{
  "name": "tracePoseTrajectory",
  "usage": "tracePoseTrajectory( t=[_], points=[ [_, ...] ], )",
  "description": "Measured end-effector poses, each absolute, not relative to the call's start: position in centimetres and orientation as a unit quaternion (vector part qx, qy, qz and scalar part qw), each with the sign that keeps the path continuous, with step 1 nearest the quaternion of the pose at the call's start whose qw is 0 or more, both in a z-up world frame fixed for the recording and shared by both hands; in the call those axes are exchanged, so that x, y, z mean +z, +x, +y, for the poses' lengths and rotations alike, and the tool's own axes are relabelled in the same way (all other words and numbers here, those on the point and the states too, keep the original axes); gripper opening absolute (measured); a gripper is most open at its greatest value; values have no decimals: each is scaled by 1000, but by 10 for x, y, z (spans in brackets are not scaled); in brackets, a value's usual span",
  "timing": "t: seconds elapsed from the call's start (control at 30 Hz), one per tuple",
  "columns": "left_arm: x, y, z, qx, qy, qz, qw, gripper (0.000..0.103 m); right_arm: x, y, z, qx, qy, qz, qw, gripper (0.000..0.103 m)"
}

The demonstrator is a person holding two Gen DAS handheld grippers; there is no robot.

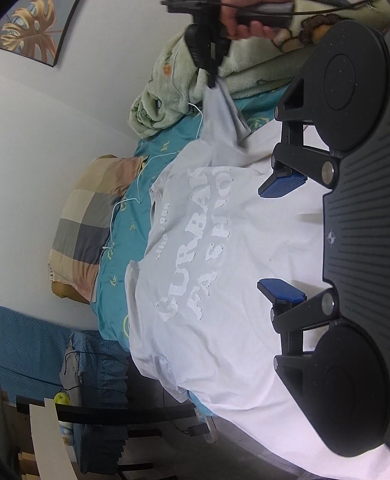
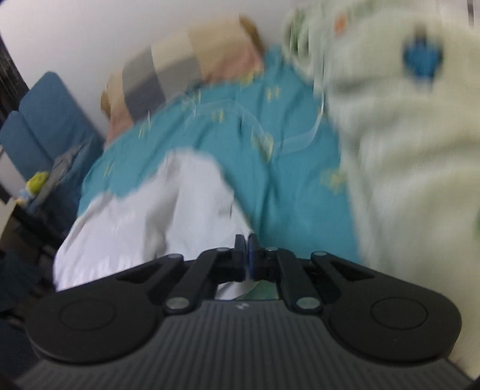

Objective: Fold clothes

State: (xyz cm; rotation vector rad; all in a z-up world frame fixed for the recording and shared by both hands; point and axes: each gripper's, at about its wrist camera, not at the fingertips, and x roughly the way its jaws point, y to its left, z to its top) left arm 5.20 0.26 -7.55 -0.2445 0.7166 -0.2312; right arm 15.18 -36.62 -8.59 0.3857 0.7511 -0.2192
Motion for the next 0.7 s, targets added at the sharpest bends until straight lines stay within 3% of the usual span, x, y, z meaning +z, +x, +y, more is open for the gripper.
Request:
tracePoseTrajectory(
  t=[0.37,0.7],
  points=[
    [-83,61,-6,-108,-98,355,923,62,-57,212,-412,-211,45,262,941,4],
    [-113,95,-10,-96,-75,383,916,62,-157,267,-420,-202,50,341,917,5]
  ],
)
